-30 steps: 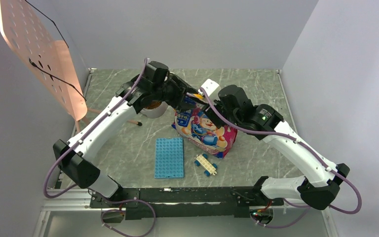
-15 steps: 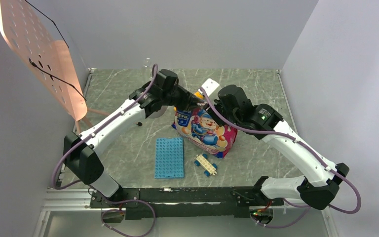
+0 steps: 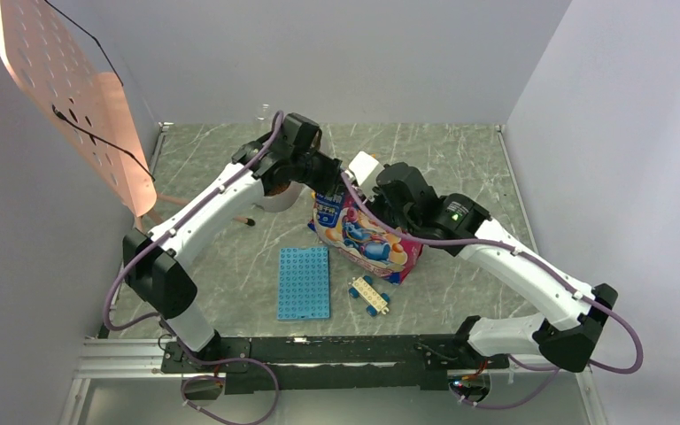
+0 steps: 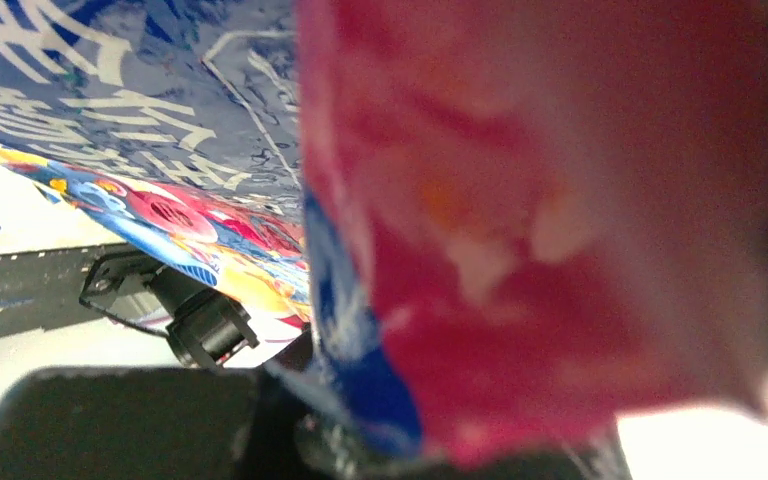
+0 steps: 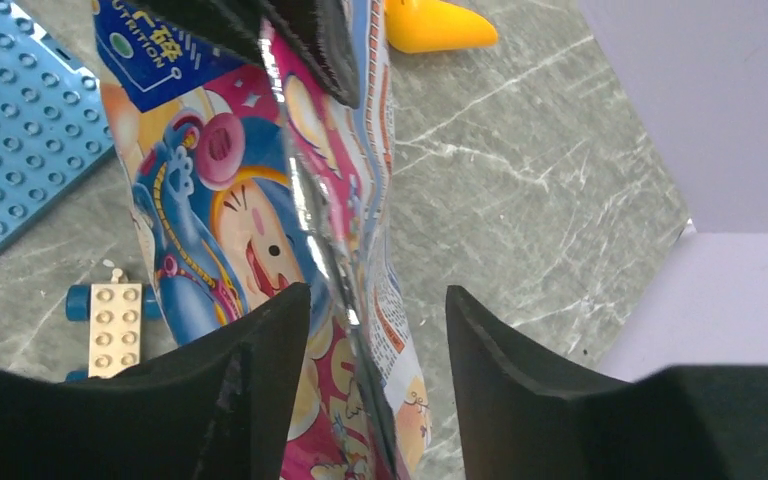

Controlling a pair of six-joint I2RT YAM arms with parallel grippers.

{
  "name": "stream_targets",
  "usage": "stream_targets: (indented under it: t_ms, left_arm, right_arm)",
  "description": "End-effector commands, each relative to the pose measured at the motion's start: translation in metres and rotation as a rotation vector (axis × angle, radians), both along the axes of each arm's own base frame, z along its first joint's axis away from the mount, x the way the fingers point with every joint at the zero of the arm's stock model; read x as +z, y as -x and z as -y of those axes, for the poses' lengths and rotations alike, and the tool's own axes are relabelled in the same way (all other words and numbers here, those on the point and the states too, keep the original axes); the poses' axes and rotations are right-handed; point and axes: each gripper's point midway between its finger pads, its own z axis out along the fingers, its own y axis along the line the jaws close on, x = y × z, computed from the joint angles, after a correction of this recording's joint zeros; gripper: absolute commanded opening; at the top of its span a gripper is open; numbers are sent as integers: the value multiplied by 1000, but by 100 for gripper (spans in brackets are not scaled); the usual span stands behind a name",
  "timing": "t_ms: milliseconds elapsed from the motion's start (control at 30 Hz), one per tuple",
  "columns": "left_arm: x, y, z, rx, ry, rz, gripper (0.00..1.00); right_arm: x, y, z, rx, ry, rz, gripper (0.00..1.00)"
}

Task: Serve the pet food

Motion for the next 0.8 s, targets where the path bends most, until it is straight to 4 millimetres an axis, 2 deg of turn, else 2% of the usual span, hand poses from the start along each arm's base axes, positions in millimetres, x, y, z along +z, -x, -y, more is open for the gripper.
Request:
stream_targets:
  t_ms: [0, 100, 200, 300, 367, 400, 433, 533, 600, 700, 767]
  left_arm:
    - [42, 18, 1, -74, 93, -21, 0]
    - [36, 21, -1, -43, 130, -41, 0]
    - [34, 23, -5, -20, 164, -38, 0]
    - [35, 24, -10, -20, 154, -49, 0]
    - [39, 24, -12, -24, 149, -50, 0]
    - [40, 23, -12, -25, 149, -50, 0]
    - [40, 23, -12, -27, 148, -51, 0]
    - [39, 22, -14, -25, 142, -59, 0]
    - [37, 23, -15, -27, 132, -65, 0]
    - [32, 23, -16, -26, 126, -75, 0]
    - [30, 22, -17, -26, 125, -64, 0]
  right_arm:
    - [12, 1, -27, 79, -32, 74, 58]
    - [22, -12, -40, 55, -62, 157, 57]
    - [25, -26, -48, 20, -53, 239, 51]
    - [21, -39, -47, -11, 51, 311, 30]
    - [19, -49, -39, -71, 153, 360, 6]
    - [18, -52, -35, -98, 200, 374, 0]
    - [17, -50, -33, -96, 214, 362, 0]
    - [24, -34, -47, 27, 86, 237, 0]
    - [22, -29, -49, 23, 52, 153, 0]
    - [26, -13, -66, 138, -128, 61, 0]
    - [22, -12, -64, 138, -155, 11, 0]
